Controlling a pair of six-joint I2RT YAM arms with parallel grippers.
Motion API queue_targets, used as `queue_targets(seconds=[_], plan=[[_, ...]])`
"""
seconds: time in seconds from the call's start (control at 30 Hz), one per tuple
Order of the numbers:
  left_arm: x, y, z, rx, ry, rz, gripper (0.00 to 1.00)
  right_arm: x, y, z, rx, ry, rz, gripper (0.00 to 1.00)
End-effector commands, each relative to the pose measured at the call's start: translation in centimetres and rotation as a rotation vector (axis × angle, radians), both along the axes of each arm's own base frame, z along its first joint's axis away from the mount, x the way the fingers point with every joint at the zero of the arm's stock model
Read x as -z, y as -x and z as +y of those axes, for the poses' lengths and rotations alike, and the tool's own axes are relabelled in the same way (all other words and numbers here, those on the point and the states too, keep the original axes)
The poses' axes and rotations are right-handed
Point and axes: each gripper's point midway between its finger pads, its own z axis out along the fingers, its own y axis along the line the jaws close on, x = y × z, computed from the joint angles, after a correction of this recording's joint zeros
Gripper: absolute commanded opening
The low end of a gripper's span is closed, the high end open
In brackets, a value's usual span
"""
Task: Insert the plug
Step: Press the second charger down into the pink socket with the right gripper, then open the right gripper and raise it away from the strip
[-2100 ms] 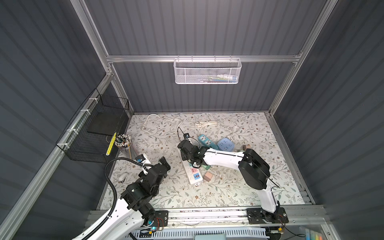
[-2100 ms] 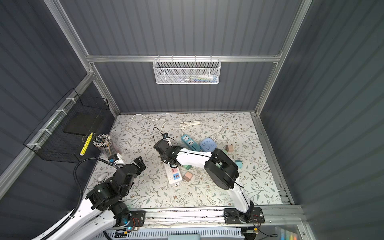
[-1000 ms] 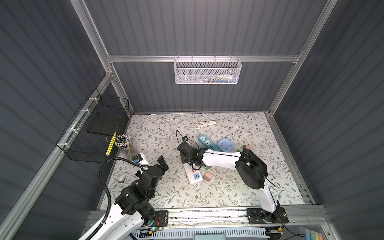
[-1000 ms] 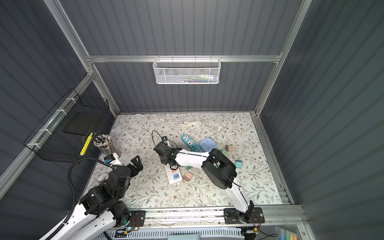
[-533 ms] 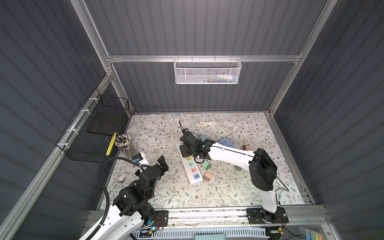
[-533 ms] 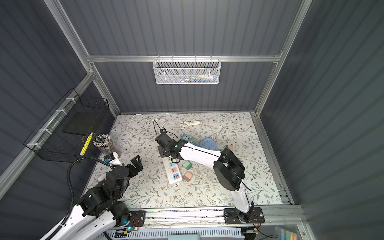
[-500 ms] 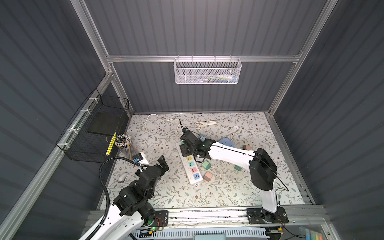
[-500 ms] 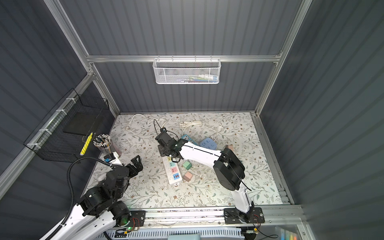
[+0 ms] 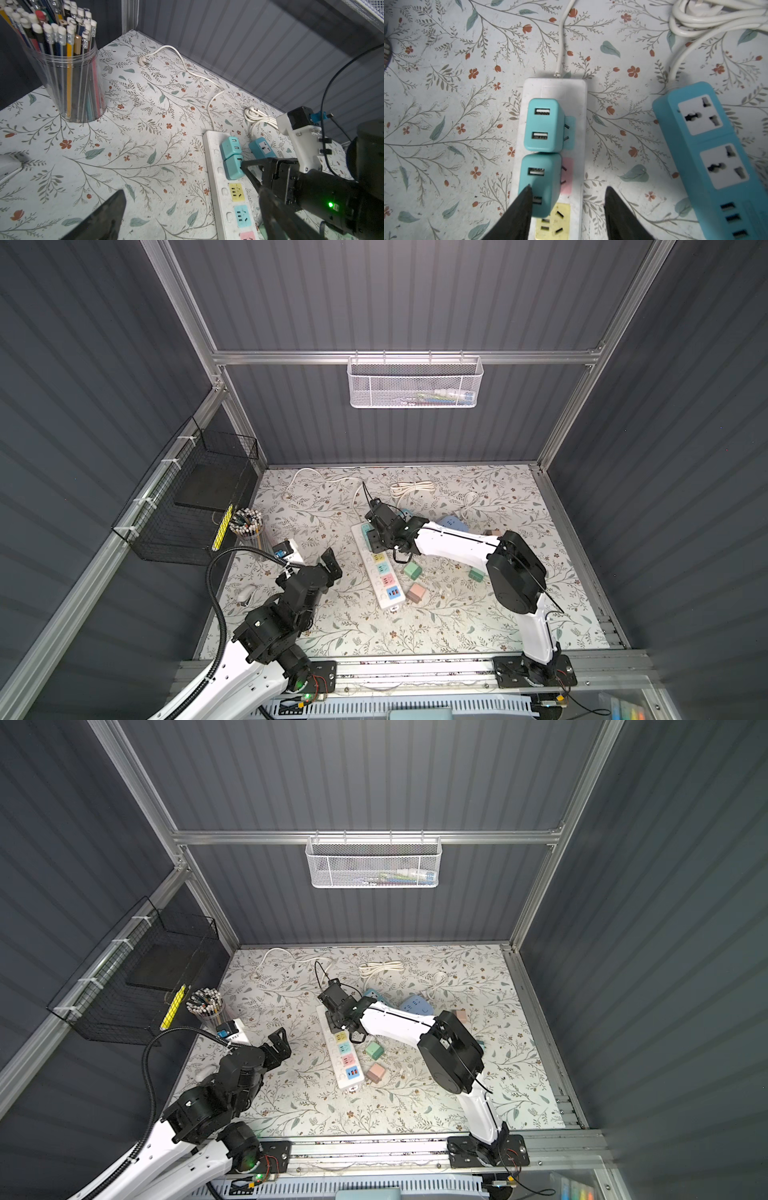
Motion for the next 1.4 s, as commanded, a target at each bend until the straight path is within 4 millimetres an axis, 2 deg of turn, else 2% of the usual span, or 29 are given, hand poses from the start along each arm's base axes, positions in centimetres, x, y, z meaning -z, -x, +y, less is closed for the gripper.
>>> queue_targets(seconds=[0.0,0.1,0.2,0.3,0.4,0.53,0.63,0.73,0.87,0.93,1.07,1.23,1.37], plan=[[-1.5,-0.5,-0.8,0.025,0.012,-0.033,1.00,1.4,0.6,-1.3,0.006,0.044,0.025,0.56],[-1.5,-1.0,-1.6,0.049,0.018,-0.034,1.00,0.0,0.8,-0.9,-0.019,0.020,0.018,0.56],[-1.7,-1.5,-2.6,0.081,0.022,-0.047,1.00,-3.5,0.9,-0.8,-0.034,-0.034,-0.020,0.58],[-2.2,-1.8,-2.8,0.081,0.017,-0.061,1.00,-7.0,1.5,-2.0,-0.034,-0.073,-0.081,0.59],[-2.4,-2.1,-2.8,0.068,0.003,-0.070,1.00,-7.7,2.8,-4.5,-0.045,-0.043,-0.095,0.61],[-2.1,-2.6,-4.2,0.115,0.002,-0.054,1.00,-4.4,5.8,-8.1,-0.091,0.055,0.014,0.64],[-1.3,-3.2,-5.2,0.149,-0.038,-0.017,1.00,-2.1,6.9,-10.0,-0.079,0.110,0.046,0.68],[-0.8,-3.9,-6.3,0.174,-0.069,0.014,1.00,-0.1,7.8,-10.1,-0.101,0.115,0.089,0.69],[0.3,-4.5,-7.3,0.180,-0.075,0.064,1.00,2.5,8.0,-9.2,-0.112,0.110,0.150,0.69],[1.0,-4.6,-7.7,0.186,-0.082,0.098,1.00,3.5,7.6,-8.4,-0.095,0.088,0.155,0.69],[1.6,-4.5,-8.1,0.206,-0.084,0.121,1.00,5.4,7.0,-8.9,-0.035,0.123,0.163,0.69],[1.2,-4.4,-7.7,0.199,-0.079,0.099,1.00,6.4,6.8,-9.9,0.010,0.157,0.158,0.65],[1.3,-4.4,-7.8,0.200,-0.073,0.097,1.00,6.2,6.4,-11.2,0.090,0.176,0.136,0.52]])
